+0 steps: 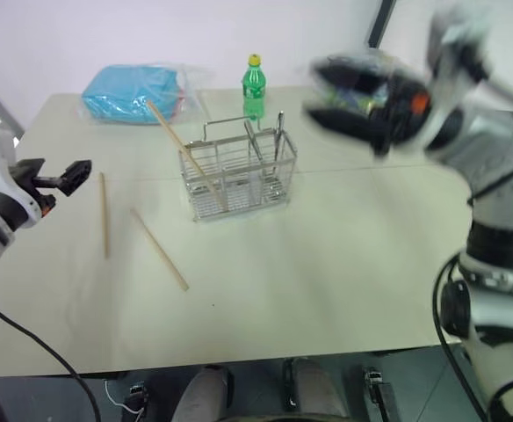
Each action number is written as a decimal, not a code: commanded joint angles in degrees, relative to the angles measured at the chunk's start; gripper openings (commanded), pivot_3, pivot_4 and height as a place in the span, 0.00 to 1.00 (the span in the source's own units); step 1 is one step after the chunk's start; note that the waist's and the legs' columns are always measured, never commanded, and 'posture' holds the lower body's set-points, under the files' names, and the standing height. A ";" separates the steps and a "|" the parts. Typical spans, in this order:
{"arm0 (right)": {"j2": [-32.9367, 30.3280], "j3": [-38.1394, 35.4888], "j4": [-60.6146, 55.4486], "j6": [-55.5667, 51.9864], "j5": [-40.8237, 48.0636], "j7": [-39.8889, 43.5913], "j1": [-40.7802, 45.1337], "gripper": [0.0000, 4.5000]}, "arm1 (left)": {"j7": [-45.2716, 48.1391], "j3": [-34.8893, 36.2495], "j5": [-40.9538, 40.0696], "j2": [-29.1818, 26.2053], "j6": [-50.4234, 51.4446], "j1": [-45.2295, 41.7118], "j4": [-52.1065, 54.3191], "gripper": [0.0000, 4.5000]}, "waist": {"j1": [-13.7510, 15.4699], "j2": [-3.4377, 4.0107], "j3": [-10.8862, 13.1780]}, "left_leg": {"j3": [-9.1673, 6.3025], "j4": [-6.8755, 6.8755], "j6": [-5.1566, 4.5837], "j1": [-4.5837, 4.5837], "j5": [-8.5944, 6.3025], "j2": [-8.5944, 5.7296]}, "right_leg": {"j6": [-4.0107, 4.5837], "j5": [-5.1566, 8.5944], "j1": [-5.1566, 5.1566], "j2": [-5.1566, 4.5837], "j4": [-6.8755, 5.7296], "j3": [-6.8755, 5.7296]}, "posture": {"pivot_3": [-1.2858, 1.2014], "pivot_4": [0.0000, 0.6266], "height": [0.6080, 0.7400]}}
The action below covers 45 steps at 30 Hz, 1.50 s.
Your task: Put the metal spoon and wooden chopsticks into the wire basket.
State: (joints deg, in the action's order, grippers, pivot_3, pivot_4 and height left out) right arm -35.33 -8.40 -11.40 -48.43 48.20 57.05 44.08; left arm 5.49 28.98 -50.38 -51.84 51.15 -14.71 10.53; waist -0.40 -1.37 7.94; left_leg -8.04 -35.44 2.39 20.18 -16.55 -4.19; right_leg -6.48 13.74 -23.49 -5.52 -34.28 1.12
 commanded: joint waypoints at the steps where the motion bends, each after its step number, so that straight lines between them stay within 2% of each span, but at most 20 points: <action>1: -3.71 2.00 -9.82 -0.73 -0.35 -0.03 -6.93 0.98 | -2.52 -3.93 5.19 2.17 1.25 -6.14 -7.77 1.00 | -0.06 0.18 0.11 | 0.04 -0.07 -0.01 0.03 0.00 -0.04 | -0.11 -0.07 -0.04 -0.03 -0.03 0.10 | 0.52 0.24 0.97; 5: -5.52 3.37 -15.41 -0.69 -1.53 -2.75 -14.36 0.98 | -3.46 -8.07 11.56 5.53 0.64 -14.21 -20.10 1.00 | -0.16 0.07 0.03 | 0.01 -0.25 -0.01 0.10 0.00 -0.06 | -0.17 -0.10 -0.06 0.01 -0.09 0.05 | 0.52 0.24 0.97; 12: -4.94 2.01 -17.43 -0.55 -1.52 -7.97 -19.38 0.98 | -0.86 -13.75 21.61 9.63 -3.25 -27.47 -40.56 1.00 | -0.04 -0.07 -0.03 | 0.01 -0.41 0.01 0.19 0.00 -0.06 | -0.18 -0.13 -0.14 -0.02 -0.14 0.01 | 0.52 0.24 0.97; 17: -5.23 0.54 -18.53 -0.15 -1.24 -10.29 -22.25 0.98 | 1.10 -15.15 27.03 10.81 -6.48 -35.00 -54.43 1.00 | -0.01 -0.11 -0.05 | 0.00 -0.49 0.01 0.21 0.00 -0.09 | -0.22 -0.16 -0.09 -0.04 -0.11 -0.01 | 0.52 0.24 0.97; 23: -4.78 -0.42 -19.80 0.27 -0.87 -13.04 -24.20 0.98 | 2.14 -15.14 31.34 12.46 -9.41 -40.81 -67.58 1.00 | -0.03 -0.12 -0.05 | 0.01 -0.51 -0.01 0.21 -0.01 -0.13 | -0.27 -0.19 -0.08 -0.04 -0.11 -0.01 | 0.52 0.24 0.97; 29: -5.08 -0.98 -19.36 0.74 -1.22 -14.12 -25.14 0.98 | 1.60 -15.25 34.22 13.36 -10.67 -42.79 -73.93 1.00 | -0.07 -0.12 -0.06 | 0.01 -0.51 -0.04 0.19 -0.03 -0.12 | -0.29 -0.19 -0.08 -0.04 -0.15 0.00 | 0.52 0.24 0.97; 33: -5.45 -0.82 -19.18 1.51 -1.79 -14.10 -25.84 1.00 | 0.24 -13.91 34.54 13.58 -11.06 -43.34 -75.76 0.72 | -0.14 -0.12 -0.06 | 0.02 -0.52 -0.04 0.16 -0.03 -0.11 | -0.29 -0.19 -0.07 -0.04 -0.19 0.00 | 0.52 0.24 0.97; 39: -5.53 -0.83 -18.95 1.90 -1.82 -14.47 -25.96 1.00 | -0.86 -12.13 35.21 13.47 -11.69 -43.76 -76.80 0.03 | 0.60 -0.13 -0.07 | 0.02 -0.62 -0.06 0.18 -0.04 -0.13 | -0.35 -0.22 -0.02 -0.08 -0.19 0.01 | 0.52 0.24 0.97; 45: -5.80 -0.80 -18.23 2.22 -2.04 -14.29 -25.79 1.00 | -1.98 -10.36 35.25 13.70 -16.05 -44.39 -74.96 0.01 | 1.00 -0.14 -0.07 | 0.03 -0.64 -0.07 0.19 -0.04 -0.14 | -0.36 -0.23 -0.03 -0.08 -0.19 0.01 | 0.52 0.24 0.97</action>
State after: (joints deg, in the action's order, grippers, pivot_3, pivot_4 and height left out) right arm -40.54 -7.63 -29.02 -47.37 45.85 42.60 17.97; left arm 3.99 17.69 -15.47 -37.73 37.44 -57.93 -65.53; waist 0.60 -1.51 7.88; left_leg -8.01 -36.09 2.33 20.37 -16.59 -4.32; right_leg -6.84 13.51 -23.54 -5.60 -34.47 1.13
